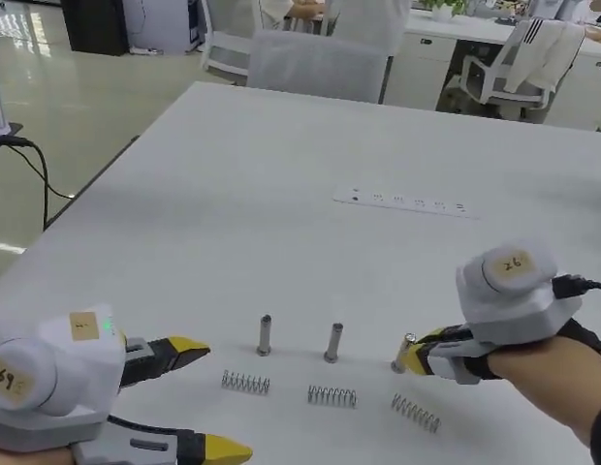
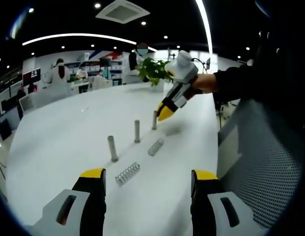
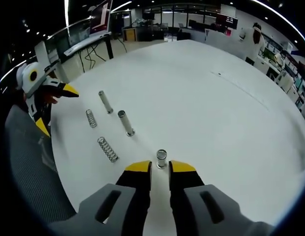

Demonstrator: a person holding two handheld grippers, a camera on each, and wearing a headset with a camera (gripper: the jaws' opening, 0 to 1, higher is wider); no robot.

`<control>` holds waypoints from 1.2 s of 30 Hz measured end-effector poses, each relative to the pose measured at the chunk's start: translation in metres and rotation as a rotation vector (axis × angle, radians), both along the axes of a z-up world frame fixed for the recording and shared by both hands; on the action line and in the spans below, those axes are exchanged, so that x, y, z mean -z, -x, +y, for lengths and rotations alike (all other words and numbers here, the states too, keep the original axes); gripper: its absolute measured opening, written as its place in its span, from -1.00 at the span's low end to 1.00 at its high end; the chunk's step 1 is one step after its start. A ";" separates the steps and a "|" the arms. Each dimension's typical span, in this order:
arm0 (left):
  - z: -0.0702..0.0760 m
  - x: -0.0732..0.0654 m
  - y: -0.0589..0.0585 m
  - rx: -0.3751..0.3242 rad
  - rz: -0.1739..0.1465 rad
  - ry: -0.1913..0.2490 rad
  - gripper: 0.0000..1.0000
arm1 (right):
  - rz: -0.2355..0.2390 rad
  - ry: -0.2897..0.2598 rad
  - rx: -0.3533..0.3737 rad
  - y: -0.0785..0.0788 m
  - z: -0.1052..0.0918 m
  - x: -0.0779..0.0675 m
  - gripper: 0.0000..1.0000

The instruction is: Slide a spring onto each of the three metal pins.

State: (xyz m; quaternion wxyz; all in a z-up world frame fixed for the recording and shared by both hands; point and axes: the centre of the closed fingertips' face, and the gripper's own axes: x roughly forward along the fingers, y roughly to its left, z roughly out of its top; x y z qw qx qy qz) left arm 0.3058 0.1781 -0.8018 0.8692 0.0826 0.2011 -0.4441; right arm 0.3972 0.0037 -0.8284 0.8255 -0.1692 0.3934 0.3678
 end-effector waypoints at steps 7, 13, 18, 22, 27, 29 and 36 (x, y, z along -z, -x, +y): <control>-0.001 -0.001 -0.001 0.007 -0.001 -0.005 0.32 | 0.014 -0.004 -0.007 0.016 -0.008 0.003 -0.76; -0.002 0.000 0.000 0.013 0.003 -0.008 0.31 | 0.031 -0.001 -0.051 0.036 -0.009 0.006 -0.74; -0.003 0.000 0.000 0.014 0.002 -0.009 0.31 | 0.046 0.025 -0.083 0.046 -0.011 0.012 -0.74; -0.004 -0.001 0.001 0.013 0.001 -0.011 0.30 | 0.066 0.055 -0.115 0.054 -0.012 0.019 -0.75; -0.002 -0.001 0.001 0.005 0.000 -0.011 0.30 | 0.080 0.117 -0.160 0.060 -0.015 0.029 -0.76; -0.002 -0.001 0.002 0.000 0.000 -0.012 0.29 | 0.076 0.140 -0.173 0.061 -0.017 0.032 -0.76; -0.001 -0.002 0.003 -0.015 -0.002 -0.007 0.28 | 0.079 0.156 -0.187 0.061 -0.020 0.036 -0.84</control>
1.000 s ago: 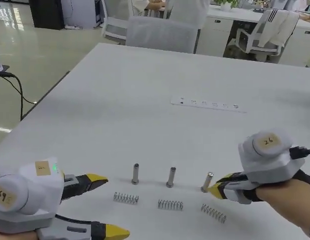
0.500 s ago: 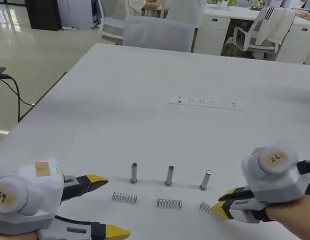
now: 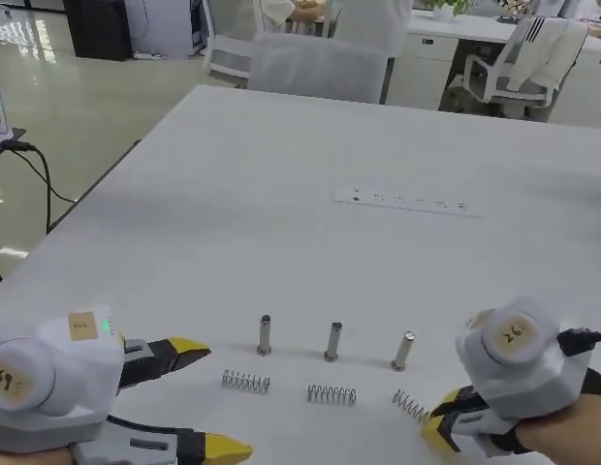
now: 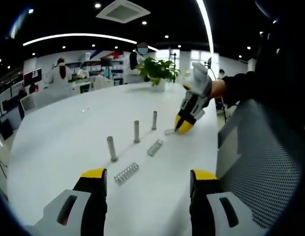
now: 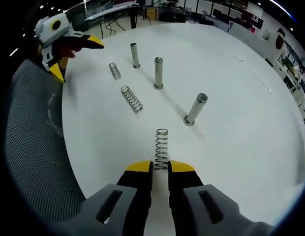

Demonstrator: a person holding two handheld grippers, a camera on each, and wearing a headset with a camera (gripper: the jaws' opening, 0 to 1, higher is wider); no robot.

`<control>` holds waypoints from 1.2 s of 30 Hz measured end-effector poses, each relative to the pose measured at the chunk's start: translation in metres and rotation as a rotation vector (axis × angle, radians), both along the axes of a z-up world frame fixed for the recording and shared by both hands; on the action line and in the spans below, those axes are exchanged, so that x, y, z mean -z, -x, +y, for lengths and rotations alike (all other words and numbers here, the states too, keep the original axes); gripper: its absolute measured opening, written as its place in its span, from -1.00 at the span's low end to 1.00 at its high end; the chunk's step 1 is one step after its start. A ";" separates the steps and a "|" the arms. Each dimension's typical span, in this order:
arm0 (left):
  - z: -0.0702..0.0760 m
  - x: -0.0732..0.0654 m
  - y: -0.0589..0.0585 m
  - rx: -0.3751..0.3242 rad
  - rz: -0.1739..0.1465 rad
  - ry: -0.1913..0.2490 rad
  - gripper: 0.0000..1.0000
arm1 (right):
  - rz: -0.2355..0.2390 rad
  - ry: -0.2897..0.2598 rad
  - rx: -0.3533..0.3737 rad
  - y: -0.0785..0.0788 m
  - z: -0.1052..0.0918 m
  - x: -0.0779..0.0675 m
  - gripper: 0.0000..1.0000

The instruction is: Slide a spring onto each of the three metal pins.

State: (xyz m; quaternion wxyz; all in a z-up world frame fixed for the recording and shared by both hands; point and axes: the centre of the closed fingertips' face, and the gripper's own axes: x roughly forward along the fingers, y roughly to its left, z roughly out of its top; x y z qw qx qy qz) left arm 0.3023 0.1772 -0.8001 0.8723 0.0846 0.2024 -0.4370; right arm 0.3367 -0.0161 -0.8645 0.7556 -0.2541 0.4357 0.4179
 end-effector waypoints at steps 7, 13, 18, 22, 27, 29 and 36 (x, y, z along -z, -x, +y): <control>-0.001 0.000 0.002 -0.007 0.001 0.006 0.27 | -0.015 0.021 -0.008 -0.001 -0.001 -0.001 -0.85; -0.001 -0.004 0.002 -0.010 -0.006 0.017 0.25 | -0.015 -0.012 -0.009 0.001 0.007 -0.011 -0.86; -0.006 -0.010 0.000 -0.001 -0.009 0.047 0.20 | -0.005 -0.056 -0.026 0.006 0.019 -0.021 -0.86; -0.009 -0.015 -0.001 0.012 -0.013 0.057 0.16 | -0.006 -0.072 -0.055 0.011 0.028 -0.029 -0.86; -0.016 -0.018 0.000 0.039 -0.007 0.078 0.07 | -0.009 -0.079 -0.115 0.019 0.043 -0.039 -0.86; -0.020 -0.018 0.001 0.057 -0.002 0.084 0.03 | -0.017 -0.082 -0.137 0.021 0.049 -0.043 -0.86; -0.037 -0.017 0.003 0.145 0.004 0.065 -0.14 | -0.028 -0.075 -0.232 0.030 0.069 -0.056 -0.86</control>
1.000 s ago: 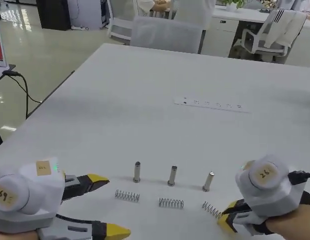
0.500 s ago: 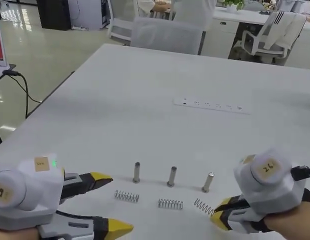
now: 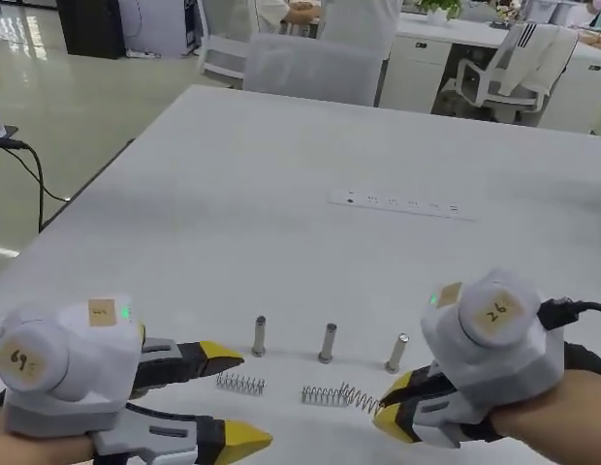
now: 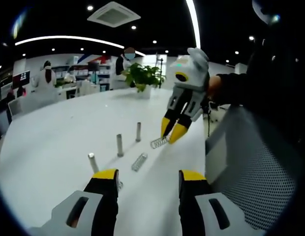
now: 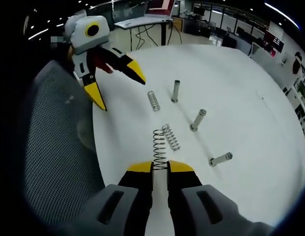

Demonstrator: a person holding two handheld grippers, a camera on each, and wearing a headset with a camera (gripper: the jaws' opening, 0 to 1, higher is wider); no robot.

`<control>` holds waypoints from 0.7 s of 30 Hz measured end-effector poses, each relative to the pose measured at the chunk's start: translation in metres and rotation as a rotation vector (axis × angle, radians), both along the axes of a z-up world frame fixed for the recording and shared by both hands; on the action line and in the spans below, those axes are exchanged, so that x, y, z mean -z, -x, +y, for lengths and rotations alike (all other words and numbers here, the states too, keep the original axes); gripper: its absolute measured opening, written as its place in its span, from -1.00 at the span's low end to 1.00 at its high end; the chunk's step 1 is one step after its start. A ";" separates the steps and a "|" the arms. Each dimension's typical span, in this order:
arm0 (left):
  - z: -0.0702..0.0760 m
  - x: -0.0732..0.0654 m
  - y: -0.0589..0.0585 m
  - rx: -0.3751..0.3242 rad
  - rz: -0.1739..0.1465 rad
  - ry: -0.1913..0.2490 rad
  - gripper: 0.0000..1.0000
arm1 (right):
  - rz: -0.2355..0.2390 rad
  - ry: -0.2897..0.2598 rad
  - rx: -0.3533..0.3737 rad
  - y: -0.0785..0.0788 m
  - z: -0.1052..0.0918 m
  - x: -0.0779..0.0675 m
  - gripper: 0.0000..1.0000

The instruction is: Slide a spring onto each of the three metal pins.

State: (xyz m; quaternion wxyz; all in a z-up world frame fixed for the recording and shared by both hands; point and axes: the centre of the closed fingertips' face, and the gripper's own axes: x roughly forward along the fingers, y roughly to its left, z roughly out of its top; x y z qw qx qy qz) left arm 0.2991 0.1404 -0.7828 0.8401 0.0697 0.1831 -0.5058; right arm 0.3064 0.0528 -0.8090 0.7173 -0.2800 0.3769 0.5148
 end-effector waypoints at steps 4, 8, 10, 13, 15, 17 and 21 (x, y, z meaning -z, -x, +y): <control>-0.008 -0.002 0.001 0.043 -0.003 0.000 -0.25 | -0.003 0.001 -0.043 0.005 0.010 -0.005 -0.86; -0.016 -0.002 0.002 0.084 -0.002 -0.005 -0.33 | -0.001 0.000 -0.090 0.012 0.018 -0.007 -0.86; -0.019 -0.002 0.004 0.102 0.001 -0.002 -0.39 | -0.002 -0.001 -0.106 0.015 0.022 -0.008 -0.86; -0.022 -0.004 0.005 0.119 0.000 0.009 -0.46 | -0.005 -0.012 -0.132 0.018 0.027 -0.011 -0.86; -0.025 -0.004 0.007 0.134 0.004 0.011 -0.50 | -0.015 -0.017 -0.159 0.021 0.030 -0.013 -0.86; -0.027 -0.004 0.010 0.149 0.021 0.027 -0.54 | -0.021 -0.021 -0.188 0.024 0.032 -0.014 -0.86; -0.032 -0.006 0.016 0.174 0.036 0.052 -0.64 | -0.034 -0.025 -0.255 0.031 0.036 -0.015 -0.86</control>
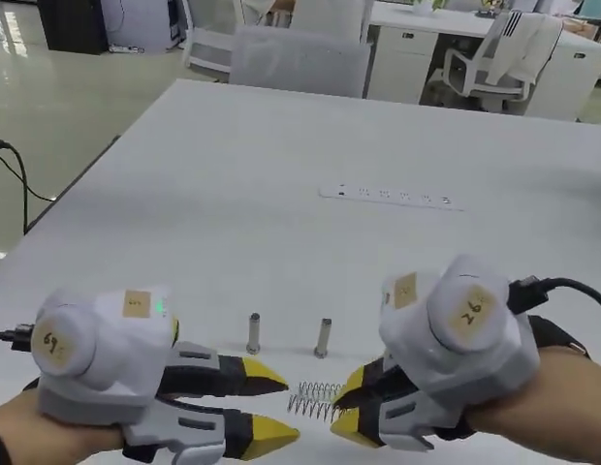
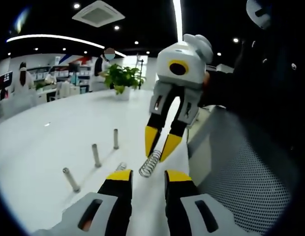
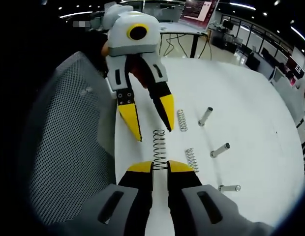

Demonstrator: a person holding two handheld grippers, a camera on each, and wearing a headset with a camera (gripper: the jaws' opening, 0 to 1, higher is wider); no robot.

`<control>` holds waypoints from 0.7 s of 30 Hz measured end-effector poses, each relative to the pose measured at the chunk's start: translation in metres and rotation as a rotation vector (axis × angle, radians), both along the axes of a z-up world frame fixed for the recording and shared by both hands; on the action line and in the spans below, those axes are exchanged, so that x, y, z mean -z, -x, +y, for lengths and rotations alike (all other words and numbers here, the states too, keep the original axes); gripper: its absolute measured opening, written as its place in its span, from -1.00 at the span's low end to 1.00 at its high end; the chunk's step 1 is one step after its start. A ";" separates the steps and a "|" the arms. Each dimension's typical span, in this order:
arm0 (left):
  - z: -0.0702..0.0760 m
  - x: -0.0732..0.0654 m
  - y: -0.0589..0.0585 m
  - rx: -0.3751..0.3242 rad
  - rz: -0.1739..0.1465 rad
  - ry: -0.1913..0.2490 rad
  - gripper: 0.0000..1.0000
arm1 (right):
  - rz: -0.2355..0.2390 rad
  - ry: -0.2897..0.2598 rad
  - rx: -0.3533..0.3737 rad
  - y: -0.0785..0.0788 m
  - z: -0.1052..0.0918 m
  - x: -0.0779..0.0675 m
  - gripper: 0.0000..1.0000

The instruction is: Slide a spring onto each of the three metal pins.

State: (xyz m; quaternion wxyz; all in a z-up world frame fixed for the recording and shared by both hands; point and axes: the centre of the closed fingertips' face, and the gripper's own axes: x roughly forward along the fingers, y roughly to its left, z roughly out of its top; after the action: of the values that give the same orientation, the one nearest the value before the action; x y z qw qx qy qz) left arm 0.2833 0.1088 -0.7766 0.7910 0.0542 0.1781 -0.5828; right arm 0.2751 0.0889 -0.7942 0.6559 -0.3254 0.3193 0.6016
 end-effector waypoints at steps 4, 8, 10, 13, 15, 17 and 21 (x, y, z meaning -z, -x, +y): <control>-0.002 0.001 0.003 0.017 0.004 -0.002 -0.75 | -0.017 -0.001 -0.024 0.000 0.002 -0.001 -0.86; -0.002 0.000 0.005 0.020 0.007 0.000 -0.83 | -0.029 0.001 -0.061 0.004 0.002 -0.001 -0.86; -0.003 0.000 0.006 0.026 0.010 0.003 -0.89 | -0.041 -0.002 -0.095 0.007 0.004 -0.001 -0.86; -0.003 0.000 0.008 0.031 0.010 0.001 -0.91 | -0.052 0.002 -0.108 0.007 0.004 -0.002 -0.86; -0.003 0.001 0.009 0.034 0.011 -0.002 -0.91 | -0.055 -0.001 -0.115 0.007 0.004 -0.003 -0.86; -0.003 0.001 0.010 0.038 0.011 -0.004 -0.92 | -0.051 -0.011 -0.120 0.008 0.004 -0.006 -0.86; -0.003 0.003 0.012 0.047 0.008 -0.017 -0.93 | -0.022 -0.040 -0.108 0.008 0.004 -0.012 -0.86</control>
State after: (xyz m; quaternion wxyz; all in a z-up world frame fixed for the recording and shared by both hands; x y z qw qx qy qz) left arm 0.2717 0.1059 -0.7792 0.7758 0.0630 0.1850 -0.5999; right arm 0.2672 0.0928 -0.7821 0.6323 -0.3356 0.2822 0.6387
